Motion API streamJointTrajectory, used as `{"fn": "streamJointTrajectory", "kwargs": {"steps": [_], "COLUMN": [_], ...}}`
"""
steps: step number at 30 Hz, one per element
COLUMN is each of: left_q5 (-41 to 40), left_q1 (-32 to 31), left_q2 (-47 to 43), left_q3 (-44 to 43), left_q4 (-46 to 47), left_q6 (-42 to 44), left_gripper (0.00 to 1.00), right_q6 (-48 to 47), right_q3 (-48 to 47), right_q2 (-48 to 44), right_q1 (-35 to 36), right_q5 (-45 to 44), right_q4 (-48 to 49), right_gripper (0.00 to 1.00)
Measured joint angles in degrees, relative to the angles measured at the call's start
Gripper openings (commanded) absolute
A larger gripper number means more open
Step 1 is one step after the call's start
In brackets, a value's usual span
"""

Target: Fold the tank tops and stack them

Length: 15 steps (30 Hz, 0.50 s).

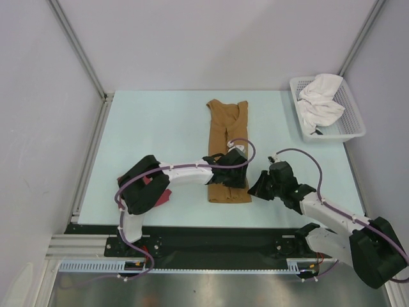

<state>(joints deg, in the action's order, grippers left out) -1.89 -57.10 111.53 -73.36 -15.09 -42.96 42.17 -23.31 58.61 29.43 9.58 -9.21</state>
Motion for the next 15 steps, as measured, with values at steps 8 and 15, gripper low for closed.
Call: {"fn": "streamJointTrajectory", "kwargs": {"steps": [8, 15], "left_q5": [0.0, -1.07], "left_q1": [0.83, 0.92], "left_q2": [-0.42, -2.71], "left_q3": [3.1, 5.01], "left_q4": [2.25, 1.6], "left_q6": [-1.99, -2.01], "left_gripper": [0.47, 0.47], "right_q6": [2.4, 3.3], "right_q3": [3.87, 3.78], "right_q2": [7.98, 9.62], "right_q1": [-0.02, 0.0], "right_q5": [-0.2, -0.63], "right_q4": [8.55, 10.69], "right_gripper": [0.0, 0.0]}}
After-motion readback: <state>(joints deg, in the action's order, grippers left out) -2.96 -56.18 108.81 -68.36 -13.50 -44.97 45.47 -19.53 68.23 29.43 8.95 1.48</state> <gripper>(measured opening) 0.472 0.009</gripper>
